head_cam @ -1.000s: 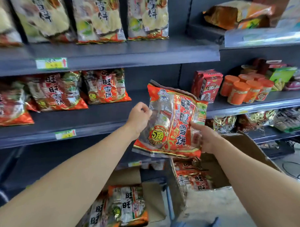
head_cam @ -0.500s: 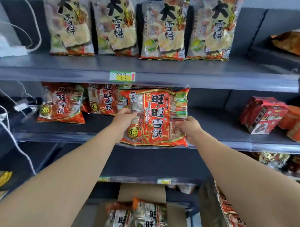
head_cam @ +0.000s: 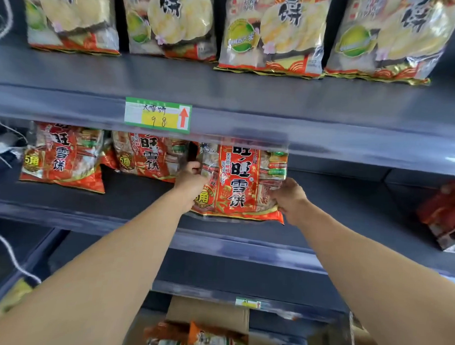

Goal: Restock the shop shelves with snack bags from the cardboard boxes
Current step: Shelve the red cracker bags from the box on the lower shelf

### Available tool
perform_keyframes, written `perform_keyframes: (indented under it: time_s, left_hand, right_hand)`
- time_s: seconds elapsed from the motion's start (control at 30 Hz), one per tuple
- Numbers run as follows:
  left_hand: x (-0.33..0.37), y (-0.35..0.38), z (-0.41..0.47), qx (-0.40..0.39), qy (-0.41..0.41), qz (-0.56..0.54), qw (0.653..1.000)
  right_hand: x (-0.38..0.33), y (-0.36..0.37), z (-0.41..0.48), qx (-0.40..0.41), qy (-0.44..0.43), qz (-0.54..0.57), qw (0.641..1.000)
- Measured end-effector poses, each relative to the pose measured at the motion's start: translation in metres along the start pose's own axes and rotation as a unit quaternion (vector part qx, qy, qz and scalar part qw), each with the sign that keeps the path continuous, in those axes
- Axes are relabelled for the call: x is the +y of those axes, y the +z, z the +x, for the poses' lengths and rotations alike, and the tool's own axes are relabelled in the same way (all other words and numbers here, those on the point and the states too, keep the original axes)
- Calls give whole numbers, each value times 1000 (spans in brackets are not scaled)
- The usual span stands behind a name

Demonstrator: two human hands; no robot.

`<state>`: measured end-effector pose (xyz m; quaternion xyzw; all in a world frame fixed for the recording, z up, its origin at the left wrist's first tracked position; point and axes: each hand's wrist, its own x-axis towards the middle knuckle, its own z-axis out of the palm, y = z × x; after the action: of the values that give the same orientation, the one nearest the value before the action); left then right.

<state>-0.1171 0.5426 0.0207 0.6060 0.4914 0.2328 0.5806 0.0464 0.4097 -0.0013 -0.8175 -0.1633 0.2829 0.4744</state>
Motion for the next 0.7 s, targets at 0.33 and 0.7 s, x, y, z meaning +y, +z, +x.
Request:
perform_keyframes:
  time_s: [0.33,0.7]
  left_hand:
    - [-13,13,41,75,16,5,997]
    - [-10,5,-1,126,22,132,983]
  right_hand:
    - [5,15,25,8,43,74,996]
    - [4,-10,-24,57,26,4,998]
